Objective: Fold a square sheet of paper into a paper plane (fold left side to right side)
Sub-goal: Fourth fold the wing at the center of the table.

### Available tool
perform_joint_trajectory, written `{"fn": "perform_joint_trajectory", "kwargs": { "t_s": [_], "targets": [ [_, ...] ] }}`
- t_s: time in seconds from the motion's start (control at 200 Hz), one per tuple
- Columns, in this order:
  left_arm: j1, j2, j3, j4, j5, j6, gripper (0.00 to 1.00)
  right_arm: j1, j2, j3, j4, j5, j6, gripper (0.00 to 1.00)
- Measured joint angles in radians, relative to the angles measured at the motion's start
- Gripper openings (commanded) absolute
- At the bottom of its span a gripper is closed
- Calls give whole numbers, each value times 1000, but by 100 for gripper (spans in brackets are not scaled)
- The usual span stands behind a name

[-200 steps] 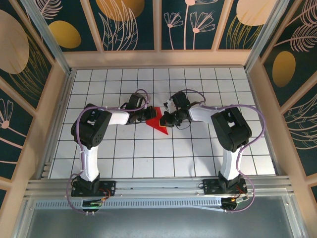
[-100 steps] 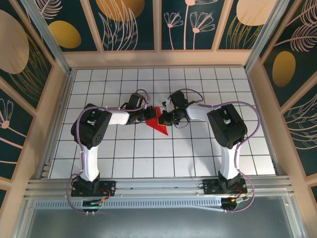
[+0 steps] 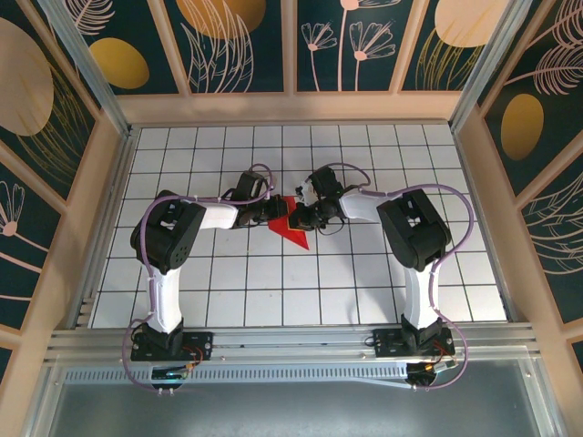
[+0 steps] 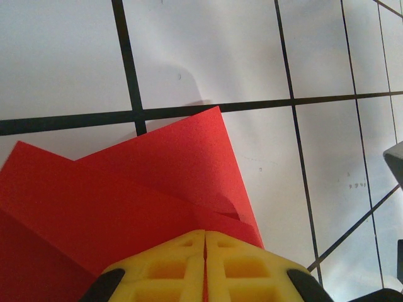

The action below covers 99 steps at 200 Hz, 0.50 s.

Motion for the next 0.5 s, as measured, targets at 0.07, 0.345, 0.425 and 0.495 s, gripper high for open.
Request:
{"fn": "perform_joint_trajectory", "kwargs": {
  "t_s": [0.07, 0.345, 0.425, 0.495],
  "targets": [
    [0, 0, 0, 0, 0, 0, 8, 0, 5, 2, 0, 3, 0, 0],
    [0, 3, 3, 0, 0, 0, 8, 3, 15, 7, -6, 34, -2, 0],
    [0, 3, 3, 0, 0, 0, 9, 5, 15, 8, -8, 45, -5, 0],
    [0, 4, 4, 0, 0, 0, 9, 6, 15, 8, -10, 51, -5, 0]
  ]
}}
